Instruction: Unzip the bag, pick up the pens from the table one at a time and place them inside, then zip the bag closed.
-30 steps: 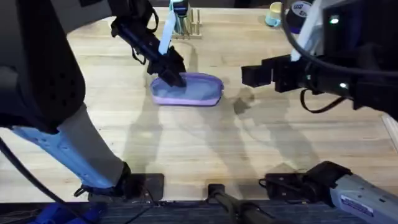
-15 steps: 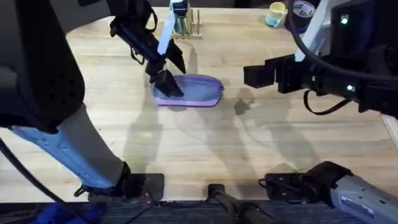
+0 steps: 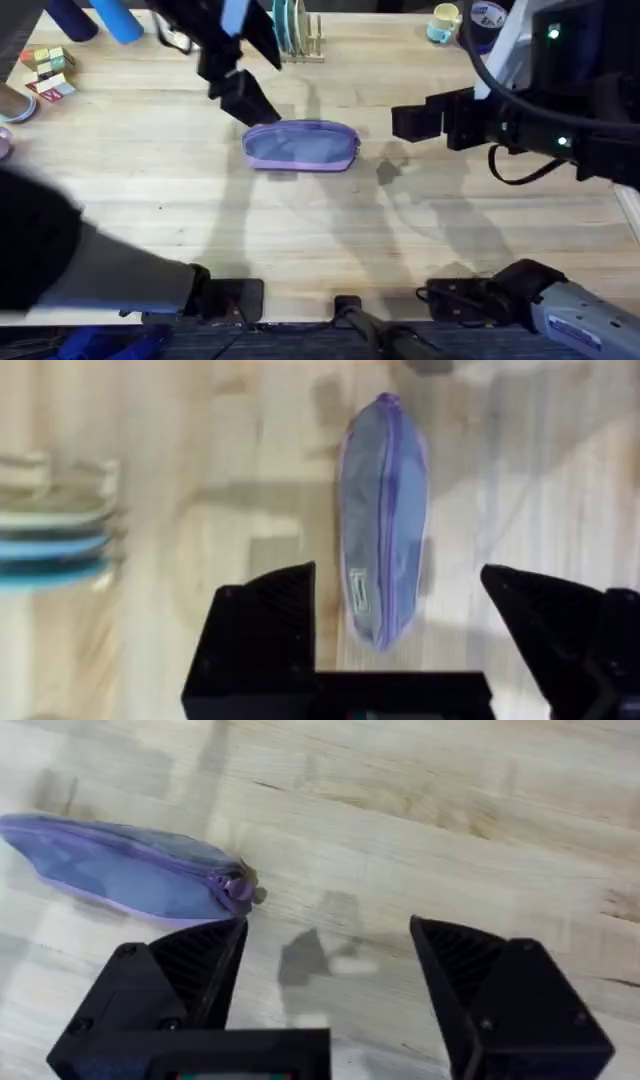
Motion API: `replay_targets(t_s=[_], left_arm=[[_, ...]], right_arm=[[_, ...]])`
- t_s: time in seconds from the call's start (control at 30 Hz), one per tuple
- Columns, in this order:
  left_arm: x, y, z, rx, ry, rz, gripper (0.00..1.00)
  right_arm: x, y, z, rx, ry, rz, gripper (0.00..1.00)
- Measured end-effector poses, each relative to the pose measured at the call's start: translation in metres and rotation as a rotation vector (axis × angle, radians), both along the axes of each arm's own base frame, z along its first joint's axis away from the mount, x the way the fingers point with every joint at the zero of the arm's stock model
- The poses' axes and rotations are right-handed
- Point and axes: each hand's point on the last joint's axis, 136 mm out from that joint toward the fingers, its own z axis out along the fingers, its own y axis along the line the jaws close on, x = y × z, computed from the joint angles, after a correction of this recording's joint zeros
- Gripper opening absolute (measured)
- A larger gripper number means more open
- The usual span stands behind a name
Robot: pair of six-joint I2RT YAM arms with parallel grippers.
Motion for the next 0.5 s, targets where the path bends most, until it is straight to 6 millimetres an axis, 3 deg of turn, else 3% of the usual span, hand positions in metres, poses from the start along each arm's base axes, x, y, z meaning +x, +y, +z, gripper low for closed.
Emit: replay_targets(t_s=[0.3,0.5], left_arm=[[-0.014,0.039,0.051,0.149,-0.116,0.356,0.997],[-0.032,0.062,0.06,0.194,-0.034,0.674,0.996]], right_arm=[[0.0,0.0,0.0,0.0,0.0,0.0,0.997],[0.0,0.0,0.0,0.0,0.0,0.0,0.996]])
